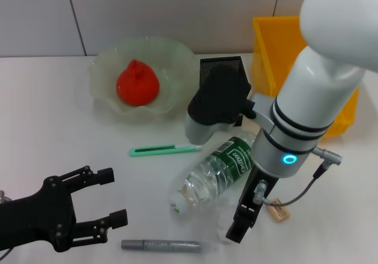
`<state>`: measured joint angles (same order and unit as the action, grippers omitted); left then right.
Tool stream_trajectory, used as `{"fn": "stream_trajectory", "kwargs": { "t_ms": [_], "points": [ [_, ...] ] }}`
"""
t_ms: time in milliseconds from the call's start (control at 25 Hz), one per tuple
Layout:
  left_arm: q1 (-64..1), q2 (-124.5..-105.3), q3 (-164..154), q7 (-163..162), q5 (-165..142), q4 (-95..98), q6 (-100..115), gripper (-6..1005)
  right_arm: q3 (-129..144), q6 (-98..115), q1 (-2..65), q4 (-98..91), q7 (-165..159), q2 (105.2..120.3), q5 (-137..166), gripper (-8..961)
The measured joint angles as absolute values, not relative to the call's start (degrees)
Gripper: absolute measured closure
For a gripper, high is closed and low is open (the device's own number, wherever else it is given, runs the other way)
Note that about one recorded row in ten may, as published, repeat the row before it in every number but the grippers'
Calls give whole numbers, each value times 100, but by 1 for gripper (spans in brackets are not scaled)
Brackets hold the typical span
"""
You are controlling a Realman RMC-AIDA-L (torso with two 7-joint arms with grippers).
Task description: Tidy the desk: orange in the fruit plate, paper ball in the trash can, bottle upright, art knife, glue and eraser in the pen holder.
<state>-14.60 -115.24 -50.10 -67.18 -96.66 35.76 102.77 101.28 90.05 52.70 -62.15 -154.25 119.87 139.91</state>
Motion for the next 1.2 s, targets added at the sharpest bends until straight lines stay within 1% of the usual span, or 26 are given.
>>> {"fn": "stream_trajectory", "kwargs": {
  "t_ms": [720,960,1200],
  "points": [
    [-1456,-11519,-5010,-6688,-9663,3505,10221,149,10506,8544,5316,-5851,-15452,11988,13869,192],
    [-1443,-11520,-5010,-6688,-9661,3498,10221,150,10411,8834,5258,-6195,-15445,11960,13885,387],
    [-1425,-11522,-5010,-6688,-9662,3497,10213,152,9530,9811,5081,-7245,-15440,11935,14340,415]
  ]
}}
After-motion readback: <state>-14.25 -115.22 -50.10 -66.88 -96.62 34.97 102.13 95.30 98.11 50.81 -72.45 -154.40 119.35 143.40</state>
